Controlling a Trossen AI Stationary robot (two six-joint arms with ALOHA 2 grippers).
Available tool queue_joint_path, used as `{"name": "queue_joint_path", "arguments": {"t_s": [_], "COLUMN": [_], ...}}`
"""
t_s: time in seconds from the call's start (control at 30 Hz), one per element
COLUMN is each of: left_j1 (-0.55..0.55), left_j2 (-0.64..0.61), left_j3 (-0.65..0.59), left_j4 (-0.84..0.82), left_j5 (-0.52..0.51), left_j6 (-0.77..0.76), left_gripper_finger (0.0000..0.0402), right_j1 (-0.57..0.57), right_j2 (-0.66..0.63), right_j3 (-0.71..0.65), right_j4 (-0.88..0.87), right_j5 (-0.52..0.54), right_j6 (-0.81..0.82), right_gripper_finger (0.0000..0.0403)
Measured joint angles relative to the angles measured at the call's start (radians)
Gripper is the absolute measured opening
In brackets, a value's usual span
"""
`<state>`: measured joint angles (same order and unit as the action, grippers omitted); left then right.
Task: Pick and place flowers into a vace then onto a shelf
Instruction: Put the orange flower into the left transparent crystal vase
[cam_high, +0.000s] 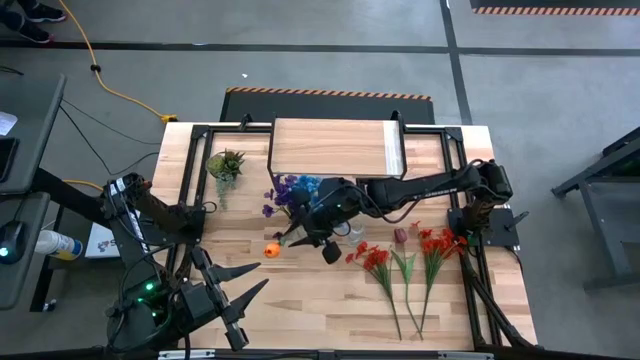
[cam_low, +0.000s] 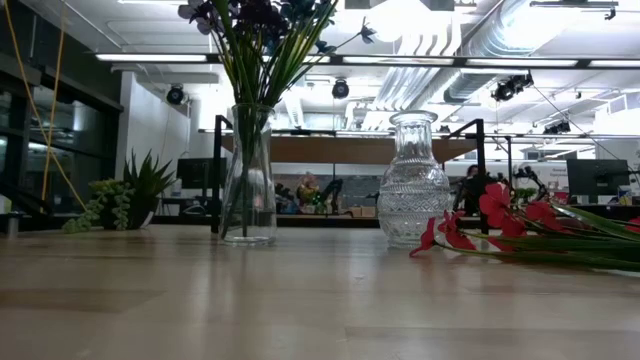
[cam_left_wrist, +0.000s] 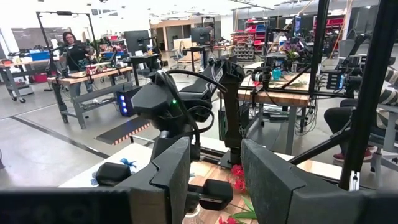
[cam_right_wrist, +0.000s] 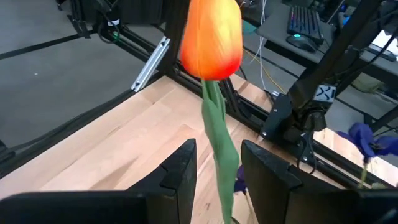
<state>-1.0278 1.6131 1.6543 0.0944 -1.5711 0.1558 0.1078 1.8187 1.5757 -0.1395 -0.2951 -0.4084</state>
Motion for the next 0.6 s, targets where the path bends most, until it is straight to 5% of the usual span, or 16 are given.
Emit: {"name": "queue_joint_path", "arguments": {"t_s": [0.6], "left_j1": [0.000], "left_j2": [0.000], "left_j3": [0.000], "left_j4": [0.000], "left_j5": [0.000], "left_j6": [0.000], "left_gripper_finger": [0.0177], "right_j1": [0.023], "right_j2": [0.000], "right_j3": [0.000], "right_j4": [0.032], "right_j5": [0.063], "right_j6": [-0.039], "right_gripper_finger": [0.0117]}}
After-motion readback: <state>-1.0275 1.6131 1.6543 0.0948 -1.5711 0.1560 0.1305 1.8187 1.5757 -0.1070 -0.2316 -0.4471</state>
